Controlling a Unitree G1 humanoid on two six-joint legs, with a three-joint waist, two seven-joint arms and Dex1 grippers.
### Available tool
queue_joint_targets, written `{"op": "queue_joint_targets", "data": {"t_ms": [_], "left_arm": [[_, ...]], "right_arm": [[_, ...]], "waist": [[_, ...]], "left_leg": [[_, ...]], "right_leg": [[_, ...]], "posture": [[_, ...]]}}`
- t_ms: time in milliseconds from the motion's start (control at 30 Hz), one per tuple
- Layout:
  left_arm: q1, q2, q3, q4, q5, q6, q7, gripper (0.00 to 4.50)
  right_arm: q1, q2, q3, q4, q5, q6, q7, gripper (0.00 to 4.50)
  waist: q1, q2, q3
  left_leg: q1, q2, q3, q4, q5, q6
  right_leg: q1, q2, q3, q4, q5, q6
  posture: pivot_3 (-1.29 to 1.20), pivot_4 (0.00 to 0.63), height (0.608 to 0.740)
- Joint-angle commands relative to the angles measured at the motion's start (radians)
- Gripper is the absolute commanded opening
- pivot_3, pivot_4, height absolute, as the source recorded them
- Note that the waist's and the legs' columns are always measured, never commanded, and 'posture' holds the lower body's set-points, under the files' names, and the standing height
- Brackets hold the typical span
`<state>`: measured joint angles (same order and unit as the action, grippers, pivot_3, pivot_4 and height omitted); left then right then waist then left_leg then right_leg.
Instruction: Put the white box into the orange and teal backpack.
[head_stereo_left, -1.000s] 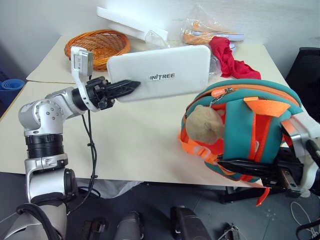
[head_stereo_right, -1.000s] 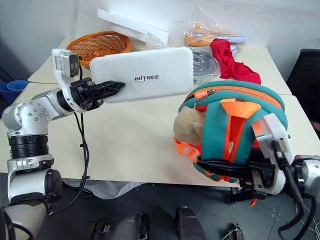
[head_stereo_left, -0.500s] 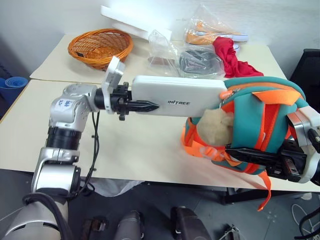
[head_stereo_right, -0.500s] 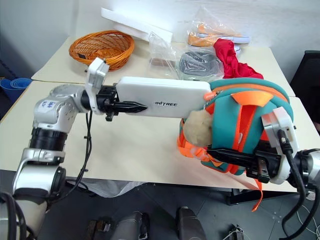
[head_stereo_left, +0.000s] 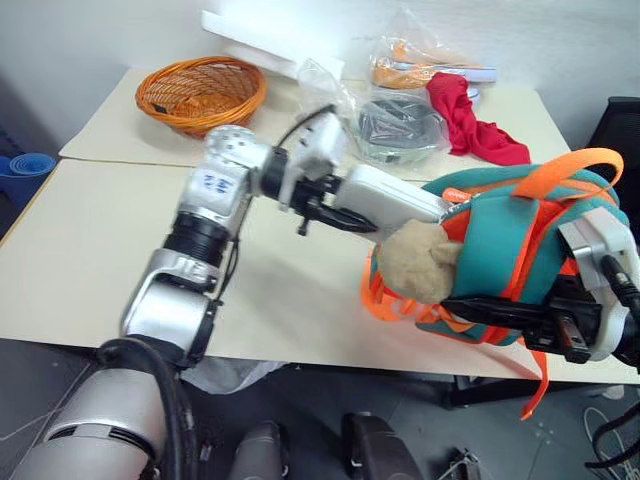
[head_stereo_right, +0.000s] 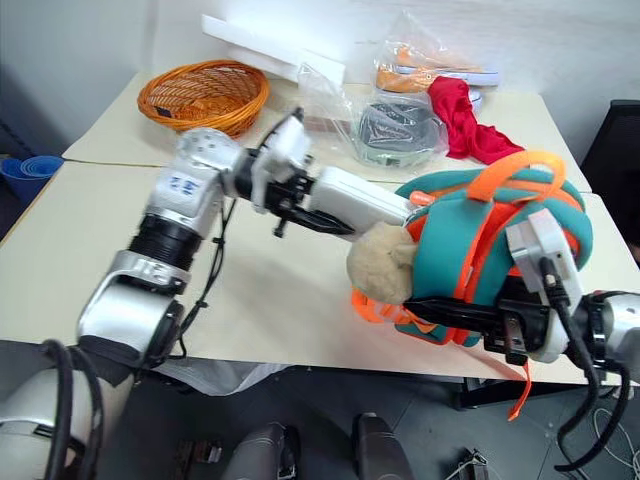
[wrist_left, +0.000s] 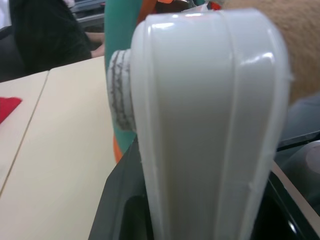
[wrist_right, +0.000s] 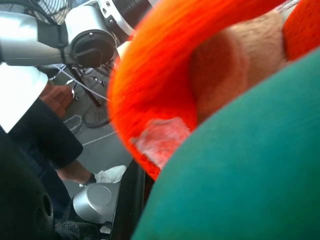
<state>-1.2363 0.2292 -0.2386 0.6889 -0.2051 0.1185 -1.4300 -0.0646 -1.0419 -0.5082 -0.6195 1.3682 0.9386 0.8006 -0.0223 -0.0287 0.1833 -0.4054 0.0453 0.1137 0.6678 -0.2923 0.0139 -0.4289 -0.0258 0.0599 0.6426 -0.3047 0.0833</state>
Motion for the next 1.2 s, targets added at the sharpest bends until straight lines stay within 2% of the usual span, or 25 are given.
{"op": "queue_joint_targets", "data": {"t_ms": [33, 100, 200, 333, 367, 467, 567, 667, 833, 1000, 1033, 1067, 1200], "left_arm": [[-0.034, -0.110, -0.024, 0.039, 0.060, -0.040, 0.135, 1.66], [-0.025, -0.128, -0.011, 0.026, 0.062, -0.028, 0.157, 2.26], [0.005, -0.088, -0.002, -0.034, 0.072, -0.024, 0.151, 3.13], [0.063, 0.052, 0.050, -0.145, 0.020, 0.037, 0.081, 4.34], [0.074, 0.079, 0.066, -0.171, -0.006, 0.067, 0.057, 4.43], [0.114, 0.240, 0.150, -0.285, -0.172, 0.294, -0.116, 4.43], [0.110, 0.288, 0.185, -0.368, -0.267, 0.439, -0.119, 4.43], [0.121, 0.266, 0.181, -0.467, -0.298, 0.483, -0.047, 4.43], [0.166, 0.157, 0.075, -0.575, -0.181, 0.358, 0.100, 4.43], [0.175, 0.076, -0.010, -0.547, -0.048, 0.261, 0.254, 4.43], [0.182, 0.066, -0.020, -0.546, -0.038, 0.242, 0.264, 4.05], [0.187, 0.058, -0.022, -0.548, -0.039, 0.238, 0.266, 3.91], [0.197, 0.050, -0.008, -0.560, -0.078, 0.269, 0.250, 2.84]], "right_arm": [[-0.029, 0.023, 0.003, -0.010, -0.004, -0.037, -0.060, 0.00], [-0.030, 0.035, 0.009, -0.014, -0.008, -0.038, -0.089, 0.00], [-0.012, 0.046, 0.007, -0.027, -0.009, -0.042, -0.112, 0.00], [0.030, 0.061, -0.012, -0.051, 0.005, -0.051, -0.135, 0.00], [0.037, 0.065, -0.016, -0.055, 0.009, -0.054, -0.142, 0.00], [0.070, 0.080, -0.024, -0.077, 0.013, -0.064, -0.161, 0.00], [0.086, 0.080, -0.027, -0.085, 0.018, -0.074, -0.168, 0.00], [0.089, 0.080, -0.025, -0.087, 0.024, -0.079, -0.176, 0.00], [0.072, 0.079, 0.003, -0.096, 0.021, -0.091, -0.201, 0.00], [0.060, 0.083, 0.014, -0.104, 0.038, -0.099, -0.228, 0.00], [0.062, 0.085, 0.011, -0.108, 0.047, -0.102, -0.236, 0.00], [0.064, 0.087, 0.008, -0.111, 0.056, -0.106, -0.245, 0.00], [0.095, 0.093, -0.004, -0.126, 0.062, -0.116, -0.265, 0.00]], "waist": [[0.001, 0.000, 0.000], [0.000, 0.000, 0.000], [-0.012, 0.000, 0.000], [-0.018, 0.000, 0.000], [-0.018, 0.000, 0.000], [-0.018, 0.000, 0.000], [-0.013, 0.000, 0.000], [0.007, 0.000, 0.000], [0.021, 0.000, 0.000], [0.016, 0.000, 0.000], [0.015, 0.000, 0.000], [0.015, 0.000, 0.000], [0.017, 0.000, 0.000]], "left_leg": [[-0.001, 0.000, 0.000, 0.000, 0.000, 0.000], [-0.001, 0.000, 0.000, 0.000, 0.000, 0.001], [0.000, 0.001, 0.001, 0.000, 0.000, 0.001], [0.004, 0.003, 0.001, -0.003, 0.002, -0.003], [0.004, 0.004, 0.000, -0.003, 0.003, -0.004], [0.004, 0.003, 0.000, -0.002, 0.003, -0.006], [0.002, 0.003, -0.002, -0.001, 0.004, -0.006], [0.002, 0.001, -0.005, 0.002, 0.004, -0.005], [0.000, -0.001, -0.005, 0.009, 0.002, -0.003], [0.000, 0.000, -0.004, 0.011, 0.000, 0.000], [0.000, 0.001, -0.004, 0.011, 0.000, 0.000], [0.000, 0.001, -0.004, 0.011, 0.000, 0.000], [0.000, 0.002, -0.005, 0.011, 0.000, 0.000]], "right_leg": [[0.000, 0.000, 0.000, -0.001, 0.000, 0.001], [0.000, -0.001, 0.001, -0.001, 0.001, 0.001], [-0.001, -0.001, 0.003, 0.000, 0.001, 0.001], [-0.001, 0.002, 0.003, 0.005, 0.000, -0.001], [-0.001, 0.002, 0.003, 0.006, -0.001, -0.001], [-0.002, 0.001, 0.002, 0.009, -0.001, -0.003], [-0.003, 0.001, 0.000, 0.009, -0.002, -0.003], [0.000, -0.001, -0.002, 0.008, -0.002, -0.002], [0.002, -0.001, -0.001, 0.008, -0.002, 0.001], [0.002, -0.001, 0.001, 0.009, -0.002, 0.001], [0.002, 0.000, 0.001, 0.009, -0.002, 0.001], [0.002, 0.000, 0.001, 0.009, -0.002, 0.001], [0.001, 0.000, 0.001, 0.009, -0.002, 0.001]], "posture": [[0.00, 0.150, 0.740], [0.00, 0.150, 0.740], [0.00, 0.150, 0.740], [0.00, 0.150, 0.740], [0.00, 0.150, 0.740], [0.00, 0.150, 0.740], [0.00, 0.150, 0.740], [0.00, 0.150, 0.740], [0.00, 0.150, 0.740], [0.00, 0.150, 0.740], [0.00, 0.150, 0.740], [0.00, 0.150, 0.740], [0.00, 0.150, 0.740]]}}
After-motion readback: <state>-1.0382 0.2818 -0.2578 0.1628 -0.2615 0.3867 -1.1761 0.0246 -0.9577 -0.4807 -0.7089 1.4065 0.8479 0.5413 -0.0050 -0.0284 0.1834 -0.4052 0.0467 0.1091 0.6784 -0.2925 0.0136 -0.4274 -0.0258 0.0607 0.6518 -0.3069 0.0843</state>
